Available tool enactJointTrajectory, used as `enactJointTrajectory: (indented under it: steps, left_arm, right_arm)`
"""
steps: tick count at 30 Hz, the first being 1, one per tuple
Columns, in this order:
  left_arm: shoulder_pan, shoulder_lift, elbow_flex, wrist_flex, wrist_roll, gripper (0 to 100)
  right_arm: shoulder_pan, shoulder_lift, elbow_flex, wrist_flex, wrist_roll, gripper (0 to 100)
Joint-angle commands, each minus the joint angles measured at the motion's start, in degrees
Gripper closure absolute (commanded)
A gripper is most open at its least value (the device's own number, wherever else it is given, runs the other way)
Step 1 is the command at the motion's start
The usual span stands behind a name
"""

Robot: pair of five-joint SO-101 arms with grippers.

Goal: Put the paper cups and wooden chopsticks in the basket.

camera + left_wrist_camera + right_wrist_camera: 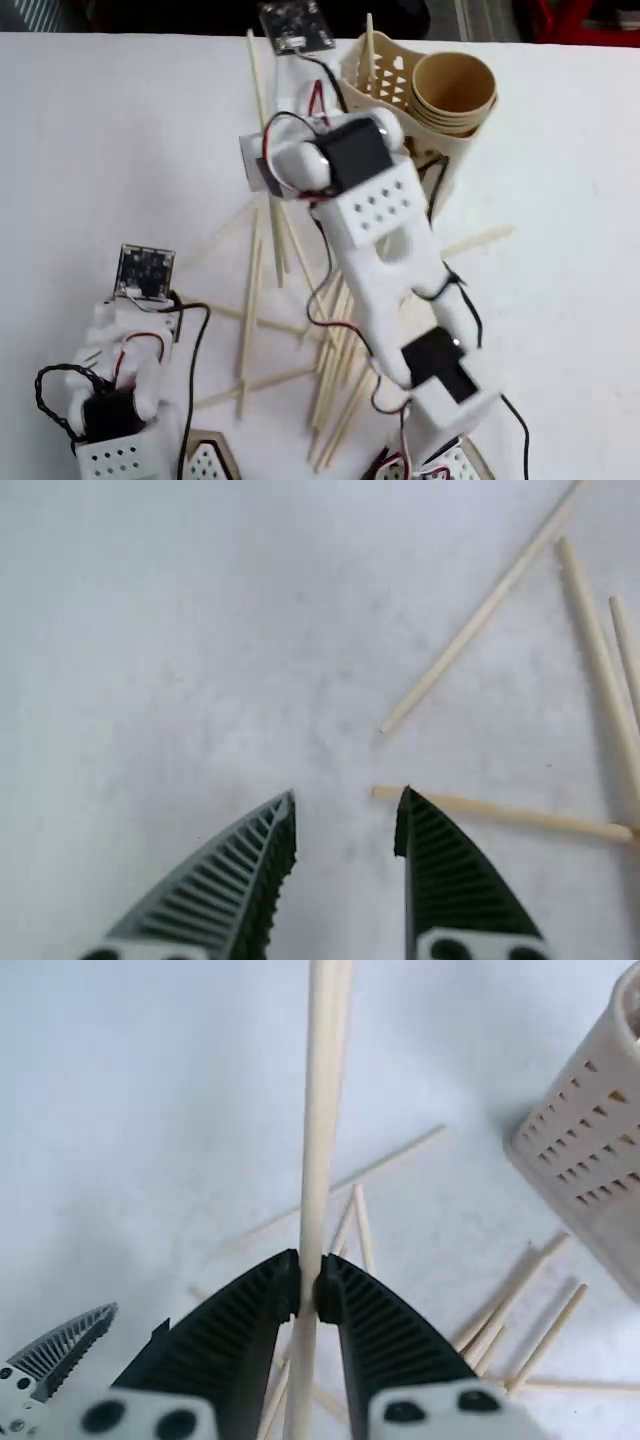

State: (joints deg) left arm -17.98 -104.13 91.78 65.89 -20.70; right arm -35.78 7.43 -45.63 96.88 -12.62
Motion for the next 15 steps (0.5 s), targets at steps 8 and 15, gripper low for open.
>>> enactJointTrajectory:
  steps: [8, 15]
  left_arm:
    - [-0.1, -0.5, -0.4, -1.1, -0.5, 83]
    - [-0.1, -0.5, -0.4, -1.1, -0.5, 83]
  right_arm:
    - [6.7, -10.4, -2.5, -16.2, 2.5, 98.3]
    - [17.7, -7.0, -2.2, -33.4, 2.6, 98.3]
